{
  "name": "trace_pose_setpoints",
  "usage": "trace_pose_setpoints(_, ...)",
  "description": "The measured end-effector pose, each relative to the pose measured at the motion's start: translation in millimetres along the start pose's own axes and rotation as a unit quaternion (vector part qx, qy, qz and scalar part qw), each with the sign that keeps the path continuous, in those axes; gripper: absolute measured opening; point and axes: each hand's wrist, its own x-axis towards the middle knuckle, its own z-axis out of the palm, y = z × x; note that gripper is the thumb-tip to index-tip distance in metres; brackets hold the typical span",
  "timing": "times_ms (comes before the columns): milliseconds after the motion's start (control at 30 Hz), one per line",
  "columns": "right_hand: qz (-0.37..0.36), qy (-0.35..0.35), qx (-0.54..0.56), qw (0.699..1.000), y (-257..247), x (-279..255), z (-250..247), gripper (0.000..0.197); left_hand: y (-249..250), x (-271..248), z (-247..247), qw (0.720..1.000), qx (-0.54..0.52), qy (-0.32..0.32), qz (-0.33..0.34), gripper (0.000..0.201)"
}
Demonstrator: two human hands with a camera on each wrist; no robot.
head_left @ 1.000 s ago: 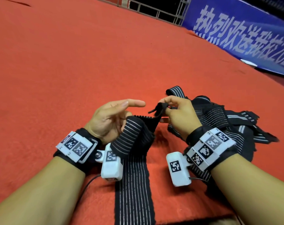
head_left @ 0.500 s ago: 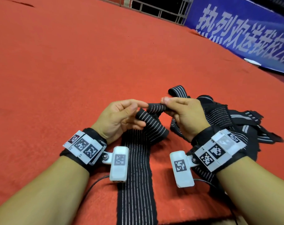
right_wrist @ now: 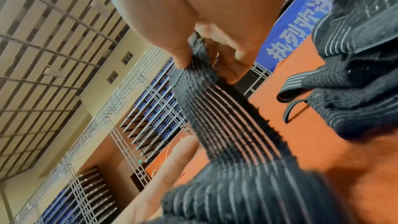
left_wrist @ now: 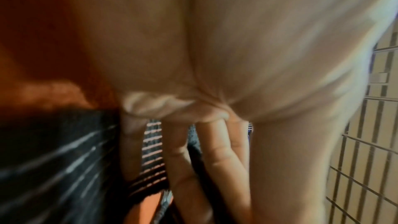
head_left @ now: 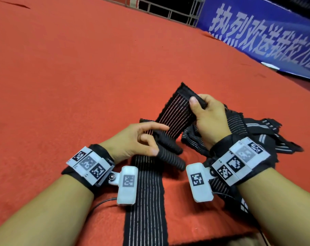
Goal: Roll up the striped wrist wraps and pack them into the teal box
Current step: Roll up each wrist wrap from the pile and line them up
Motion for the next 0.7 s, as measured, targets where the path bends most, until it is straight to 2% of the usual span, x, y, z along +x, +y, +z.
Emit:
trace_pose_setpoints(100,0.001,0.027,-0.019,0.999,1,0,-1,0.031,0,-1,0,1.0,-0.014,0.012,-0.016,0.071)
trace_pose_setpoints(167,-0.004,0.054,-0.013,0.998,1,0,-3,0.035,-2,-1,-1,1.0,-0.01,0.013,-0.021,0.073)
trace_pose_setpoints(267,-0.034,0.092,-0.006,0.995,-6,2,-10,0.023,-5,1,-2,1.0,0.0,-0.001,-0.024,0.07)
trace_pose_setpoints(333,-0.067,0.124,0.007,0.99,-13,6,-17,0.01,-7,2,-3,1.0,0.0,0.002,-0.02,0.059)
trace_pose_setpoints(400,-0.087,0.135,0.026,0.987,-21,10,-26,0.007,-8,4,-4,1.0,-0.001,0.026,-0.007,0.049)
trace_pose_setpoints(500,-0.088,0.098,0.072,0.989,-29,6,-38,0.006,-6,6,-2,0.998,0.008,0.065,0.014,0.047)
trace_pose_setpoints(600,-0.09,0.062,0.125,0.986,-42,-8,-51,0.008,4,5,7,0.991,-0.02,0.132,0.011,0.054)
trace_pose_setpoints(700,-0.105,0.038,0.149,0.983,-64,-21,-67,0.007,28,2,28,0.982,0.007,0.185,0.049,0.054)
